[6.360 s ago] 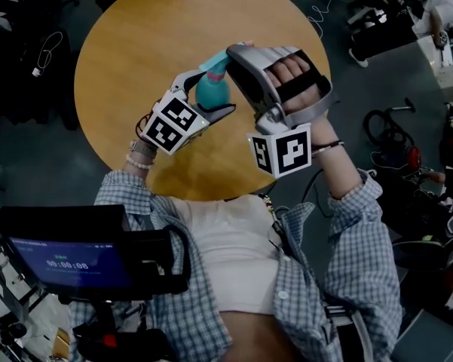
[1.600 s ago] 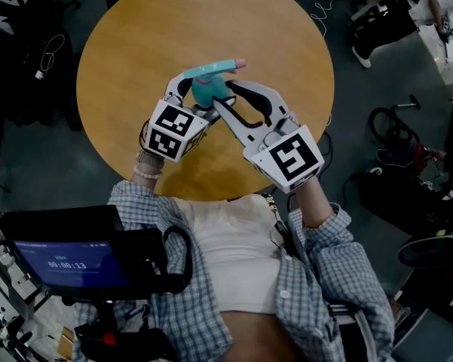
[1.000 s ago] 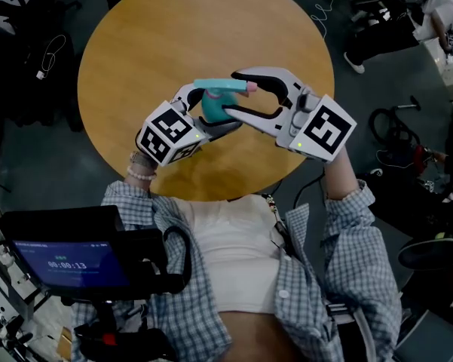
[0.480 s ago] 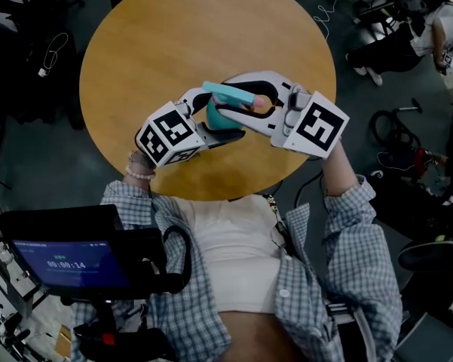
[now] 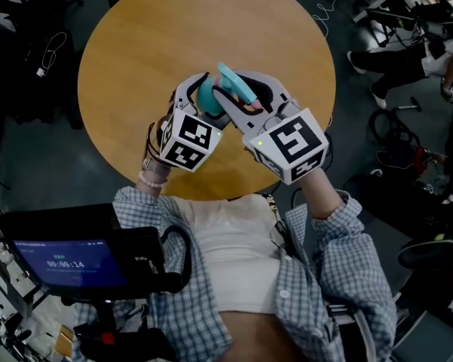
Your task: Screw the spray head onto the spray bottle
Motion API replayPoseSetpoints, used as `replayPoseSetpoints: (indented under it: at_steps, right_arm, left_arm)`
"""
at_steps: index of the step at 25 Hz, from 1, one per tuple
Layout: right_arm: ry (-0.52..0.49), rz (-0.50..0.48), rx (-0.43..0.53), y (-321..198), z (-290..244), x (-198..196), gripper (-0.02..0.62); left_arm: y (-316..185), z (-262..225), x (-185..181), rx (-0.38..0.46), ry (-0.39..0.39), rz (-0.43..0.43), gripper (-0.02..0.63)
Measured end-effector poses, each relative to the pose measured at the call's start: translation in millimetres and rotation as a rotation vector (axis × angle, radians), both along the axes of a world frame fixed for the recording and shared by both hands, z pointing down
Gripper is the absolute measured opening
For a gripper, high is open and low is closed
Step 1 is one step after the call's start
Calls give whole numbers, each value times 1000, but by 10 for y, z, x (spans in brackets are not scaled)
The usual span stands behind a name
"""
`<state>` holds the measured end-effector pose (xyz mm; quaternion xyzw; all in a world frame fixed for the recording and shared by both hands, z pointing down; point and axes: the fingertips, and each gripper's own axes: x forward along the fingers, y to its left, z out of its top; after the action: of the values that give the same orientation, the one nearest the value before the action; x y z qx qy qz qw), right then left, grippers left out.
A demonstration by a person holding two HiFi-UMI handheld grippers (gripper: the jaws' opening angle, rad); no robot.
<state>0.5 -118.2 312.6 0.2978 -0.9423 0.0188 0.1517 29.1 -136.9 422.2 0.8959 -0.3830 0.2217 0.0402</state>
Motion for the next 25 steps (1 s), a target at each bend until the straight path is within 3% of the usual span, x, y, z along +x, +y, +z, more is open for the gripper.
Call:
replayPoseSetpoints:
  at_steps: [4, 7, 10, 12, 14, 17, 22, 25]
  right_arm:
    - [-29, 163, -51, -58, 32, 47, 124]
    - [-51, 164, -56, -48, 56, 54, 126]
    - [-68, 55, -64, 12, 65, 20, 129]
    - [-86, -20, -80, 60, 35, -4, 215]
    - [-106, -67, -76, 95, -34, -6, 242]
    - [-144, -141, -42, 207, -193, 18, 244]
    - [-248, -363, 58, 541, -614, 214, 242]
    - [-218, -447, 55, 513, -638, 429, 242]
  left_arm:
    - [-63, 2, -60, 44, -63, -77, 414]
    - [-49, 32, -46, 32, -62, -65, 414]
    - [-6, 55, -12, 10, -35, -14, 414]
    - [15, 62, 0, -3, -20, 14, 414]
    - [29, 56, 9, -22, 5, 35, 414]
    - [75, -13, 27, -63, 76, 84, 414]
    - [253, -101, 73, -115, 168, 240, 413]
    - [427, -232, 152, -150, 232, 372, 414]
